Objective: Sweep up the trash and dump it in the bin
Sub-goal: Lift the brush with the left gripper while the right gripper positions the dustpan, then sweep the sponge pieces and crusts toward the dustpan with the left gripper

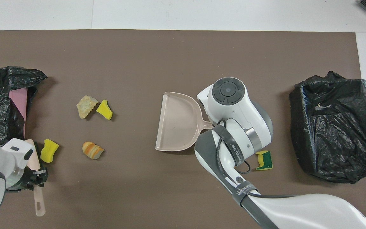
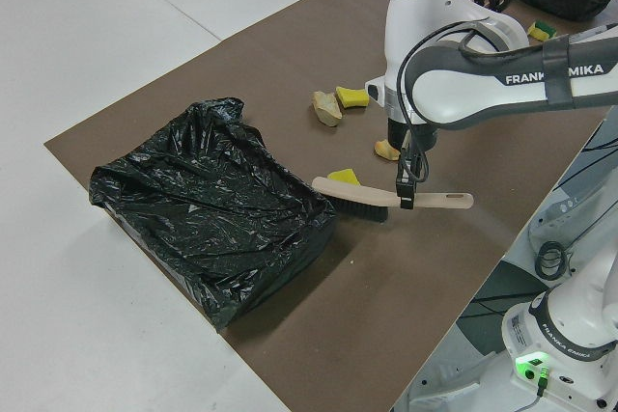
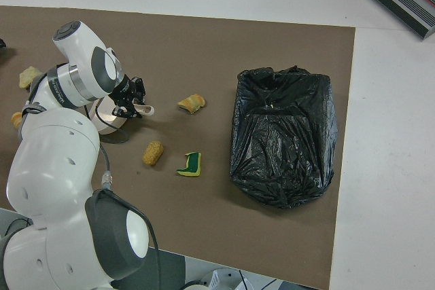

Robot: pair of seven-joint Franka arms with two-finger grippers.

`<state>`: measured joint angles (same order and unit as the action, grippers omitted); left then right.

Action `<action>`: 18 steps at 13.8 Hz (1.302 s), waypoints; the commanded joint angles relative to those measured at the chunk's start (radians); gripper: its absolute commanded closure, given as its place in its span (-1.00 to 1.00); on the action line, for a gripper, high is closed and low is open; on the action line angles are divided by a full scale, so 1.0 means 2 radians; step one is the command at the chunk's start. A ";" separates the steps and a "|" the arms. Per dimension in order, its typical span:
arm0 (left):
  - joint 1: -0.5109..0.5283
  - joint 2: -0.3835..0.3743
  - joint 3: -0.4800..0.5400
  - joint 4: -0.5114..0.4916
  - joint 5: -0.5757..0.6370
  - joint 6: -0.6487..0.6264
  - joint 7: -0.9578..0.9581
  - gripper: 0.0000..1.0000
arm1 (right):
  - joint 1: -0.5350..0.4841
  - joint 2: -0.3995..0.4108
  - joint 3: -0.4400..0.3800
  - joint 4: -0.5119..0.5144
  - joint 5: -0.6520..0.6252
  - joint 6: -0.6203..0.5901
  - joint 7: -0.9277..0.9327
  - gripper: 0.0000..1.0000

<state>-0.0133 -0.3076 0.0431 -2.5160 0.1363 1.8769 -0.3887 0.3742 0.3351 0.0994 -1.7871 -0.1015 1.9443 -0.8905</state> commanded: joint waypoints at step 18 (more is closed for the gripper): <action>-0.204 0.118 0.006 0.153 -0.214 0.109 -0.174 1.00 | -0.008 -0.013 0.003 -0.028 -0.040 0.010 -0.076 1.00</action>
<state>-0.4304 -0.0235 0.0359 -2.2384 -0.2870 2.1757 -0.8116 0.3715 0.3349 0.0970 -1.8068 -0.1577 1.9448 -1.0061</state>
